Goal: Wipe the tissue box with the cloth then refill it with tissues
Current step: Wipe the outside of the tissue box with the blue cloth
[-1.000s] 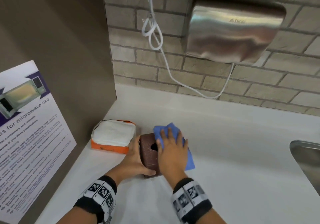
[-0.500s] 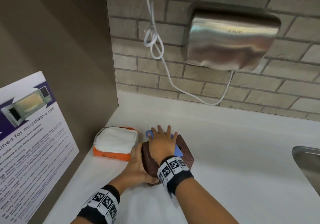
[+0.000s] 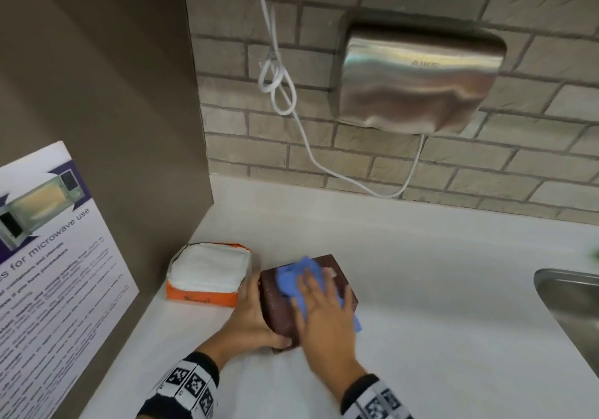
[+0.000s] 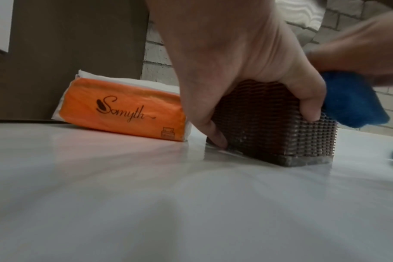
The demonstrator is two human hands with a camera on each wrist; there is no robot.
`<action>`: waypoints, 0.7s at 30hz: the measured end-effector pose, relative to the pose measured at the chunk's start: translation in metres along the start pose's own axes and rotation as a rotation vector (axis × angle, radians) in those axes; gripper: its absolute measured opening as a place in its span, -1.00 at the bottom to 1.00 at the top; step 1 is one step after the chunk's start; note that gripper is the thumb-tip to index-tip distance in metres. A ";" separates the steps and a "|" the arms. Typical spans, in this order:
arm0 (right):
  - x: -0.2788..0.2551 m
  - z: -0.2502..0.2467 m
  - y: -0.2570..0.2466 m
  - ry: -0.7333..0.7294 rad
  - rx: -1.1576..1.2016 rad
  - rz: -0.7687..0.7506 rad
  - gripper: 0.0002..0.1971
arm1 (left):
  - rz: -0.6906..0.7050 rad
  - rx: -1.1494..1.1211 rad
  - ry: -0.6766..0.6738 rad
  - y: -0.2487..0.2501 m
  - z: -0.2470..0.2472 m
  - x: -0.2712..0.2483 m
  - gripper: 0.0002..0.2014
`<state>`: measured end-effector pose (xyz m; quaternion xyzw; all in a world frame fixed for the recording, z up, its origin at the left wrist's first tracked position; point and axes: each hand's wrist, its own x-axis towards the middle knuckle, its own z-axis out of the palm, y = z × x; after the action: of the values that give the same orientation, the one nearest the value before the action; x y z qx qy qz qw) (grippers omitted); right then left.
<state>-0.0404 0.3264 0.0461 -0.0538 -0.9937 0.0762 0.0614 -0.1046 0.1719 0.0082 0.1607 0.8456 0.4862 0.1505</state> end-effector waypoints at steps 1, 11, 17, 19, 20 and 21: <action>0.004 -0.005 0.015 -0.009 0.029 0.060 -0.45 | -0.016 0.003 -0.003 0.001 0.000 0.000 0.38; 0.005 0.010 -0.047 -0.024 0.032 -0.034 -0.47 | -0.048 0.008 -0.138 0.004 -0.003 0.005 -0.09; 0.042 -0.007 -0.018 -0.077 0.008 -0.049 -0.46 | -0.041 0.000 -0.053 -0.002 -0.004 0.005 0.39; 0.058 -0.011 0.017 -0.119 0.058 0.072 -0.50 | -0.042 -0.008 -0.040 0.002 -0.003 0.004 0.41; 0.065 -0.014 0.032 -0.174 0.139 0.125 -0.47 | -0.033 -0.007 -0.036 0.003 -0.003 0.003 0.39; 0.069 -0.018 0.046 -0.212 0.257 0.192 -0.46 | -0.036 -0.005 -0.037 0.002 -0.002 0.003 0.38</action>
<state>-0.1020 0.3825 0.0646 -0.1316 -0.9671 0.2130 -0.0446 -0.1083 0.1725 0.0106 0.1542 0.8442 0.4825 0.1754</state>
